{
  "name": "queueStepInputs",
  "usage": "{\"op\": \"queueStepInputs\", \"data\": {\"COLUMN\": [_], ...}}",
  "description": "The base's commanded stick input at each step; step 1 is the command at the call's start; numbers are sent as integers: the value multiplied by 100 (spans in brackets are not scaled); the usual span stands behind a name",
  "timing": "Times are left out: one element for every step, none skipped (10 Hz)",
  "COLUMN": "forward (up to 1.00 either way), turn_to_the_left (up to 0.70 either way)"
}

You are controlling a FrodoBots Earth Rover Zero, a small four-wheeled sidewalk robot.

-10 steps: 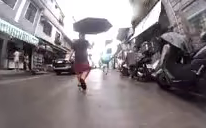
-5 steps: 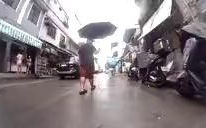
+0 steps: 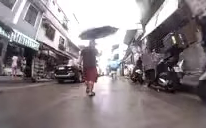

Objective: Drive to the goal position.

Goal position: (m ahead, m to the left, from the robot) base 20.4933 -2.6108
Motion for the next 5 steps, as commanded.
{"op": "queueStepInputs", "data": {"forward": [99, 99, 99, 99, 99], "turn_to_the_left": [0, 0, 0, 0, -21]}}
